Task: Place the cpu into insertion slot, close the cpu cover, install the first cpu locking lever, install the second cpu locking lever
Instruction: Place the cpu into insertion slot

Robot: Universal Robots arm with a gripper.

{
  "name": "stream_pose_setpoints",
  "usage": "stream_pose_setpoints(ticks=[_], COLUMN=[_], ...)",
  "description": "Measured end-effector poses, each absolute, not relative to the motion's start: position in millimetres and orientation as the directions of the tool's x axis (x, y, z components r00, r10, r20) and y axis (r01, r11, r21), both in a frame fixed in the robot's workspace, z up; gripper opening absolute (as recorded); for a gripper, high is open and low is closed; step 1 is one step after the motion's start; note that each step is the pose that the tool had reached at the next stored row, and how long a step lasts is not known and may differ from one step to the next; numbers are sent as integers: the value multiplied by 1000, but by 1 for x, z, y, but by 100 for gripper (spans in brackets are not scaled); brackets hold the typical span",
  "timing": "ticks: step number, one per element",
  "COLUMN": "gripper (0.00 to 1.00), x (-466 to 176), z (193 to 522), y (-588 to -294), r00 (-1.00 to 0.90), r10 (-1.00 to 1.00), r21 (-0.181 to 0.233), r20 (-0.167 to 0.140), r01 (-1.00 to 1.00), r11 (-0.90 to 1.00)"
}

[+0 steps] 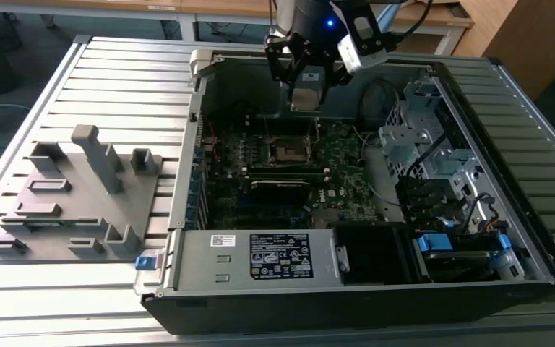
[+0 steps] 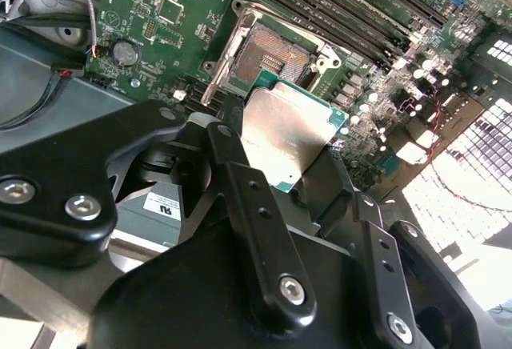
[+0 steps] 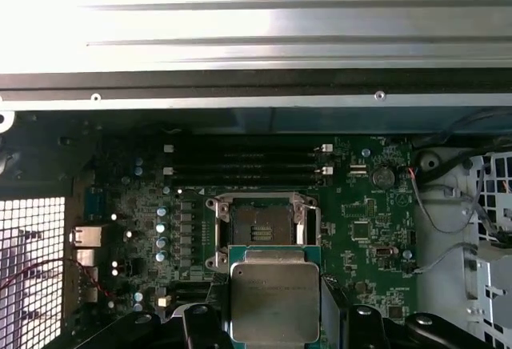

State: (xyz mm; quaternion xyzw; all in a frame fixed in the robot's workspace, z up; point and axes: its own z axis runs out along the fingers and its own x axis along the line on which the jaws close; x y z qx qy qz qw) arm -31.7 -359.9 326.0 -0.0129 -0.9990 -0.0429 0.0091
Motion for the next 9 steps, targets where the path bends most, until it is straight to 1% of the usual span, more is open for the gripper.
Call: stream_pose_setpoints(ticks=[9], gripper=[54], x=[-32], z=[312], y=[-360], r00=[-1000], r10=[25], r21=[82], r20=[19], r01=[26], r11=[996])
